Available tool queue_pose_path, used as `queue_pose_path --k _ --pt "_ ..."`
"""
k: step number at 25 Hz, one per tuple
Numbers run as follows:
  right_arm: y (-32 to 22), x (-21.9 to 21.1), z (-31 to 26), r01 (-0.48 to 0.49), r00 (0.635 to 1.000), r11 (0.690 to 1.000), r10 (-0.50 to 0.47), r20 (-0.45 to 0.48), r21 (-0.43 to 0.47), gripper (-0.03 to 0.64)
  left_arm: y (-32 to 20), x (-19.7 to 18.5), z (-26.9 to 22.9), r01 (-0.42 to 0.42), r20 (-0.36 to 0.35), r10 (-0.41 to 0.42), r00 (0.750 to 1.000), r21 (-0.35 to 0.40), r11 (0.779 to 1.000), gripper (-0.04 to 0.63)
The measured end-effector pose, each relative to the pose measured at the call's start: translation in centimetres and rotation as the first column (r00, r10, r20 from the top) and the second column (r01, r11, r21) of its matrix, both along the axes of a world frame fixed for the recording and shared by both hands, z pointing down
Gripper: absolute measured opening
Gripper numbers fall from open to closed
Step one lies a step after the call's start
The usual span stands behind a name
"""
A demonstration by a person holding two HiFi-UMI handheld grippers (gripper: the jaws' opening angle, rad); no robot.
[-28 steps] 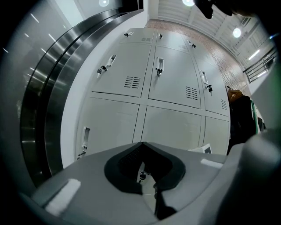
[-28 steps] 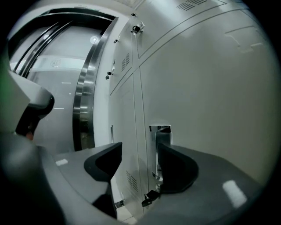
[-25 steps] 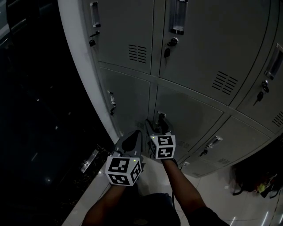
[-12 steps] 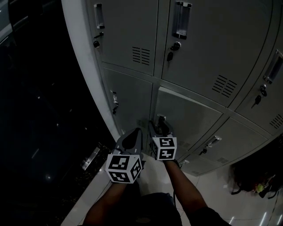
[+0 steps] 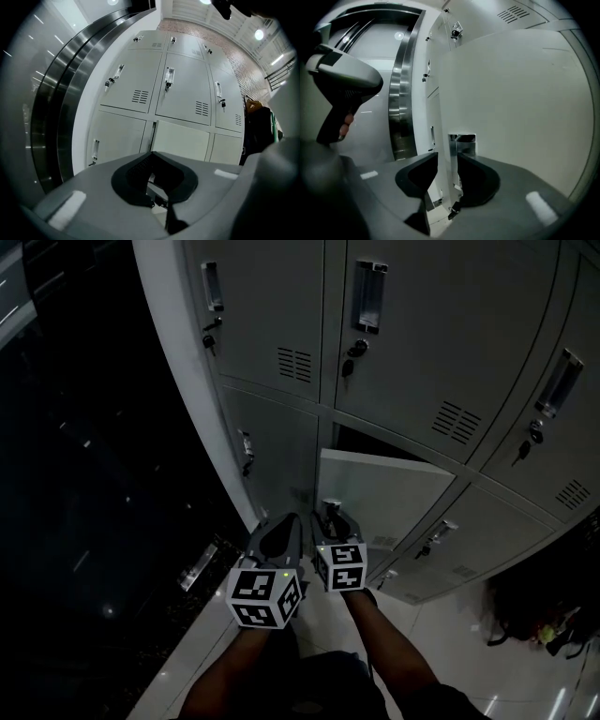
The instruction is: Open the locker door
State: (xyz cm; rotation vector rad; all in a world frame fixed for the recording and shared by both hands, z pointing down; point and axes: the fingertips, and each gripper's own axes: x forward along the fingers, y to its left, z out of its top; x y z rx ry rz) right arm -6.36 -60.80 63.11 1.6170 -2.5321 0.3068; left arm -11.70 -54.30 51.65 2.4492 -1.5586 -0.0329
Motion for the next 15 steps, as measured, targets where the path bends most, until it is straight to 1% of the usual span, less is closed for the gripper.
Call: queue_pose_path --k 7,11,15 --pt "3.9 -0.2 0.0 0.039 0.999 0.999 -0.039 0.000 -0.033 0.126 3.0 0.5 -0.6 0.016 0.003 -0.016 1.000 -0.020 1.000 0.006" --pt "5.8 0.2 0.0 0.044 0.999 0.998 -0.044 -0.002 -0.040 0.106 4.6 0.6 -0.7 0.026 0.007 -0.026 1.000 -0.026 0.999 0.006" --pt "7.9 0.6 0.1 0.062 0.998 0.997 -0.062 -0.002 -0.048 0.104 6.2 0.8 -0.7 0.036 0.003 -0.036 0.999 -0.041 0.999 0.006"
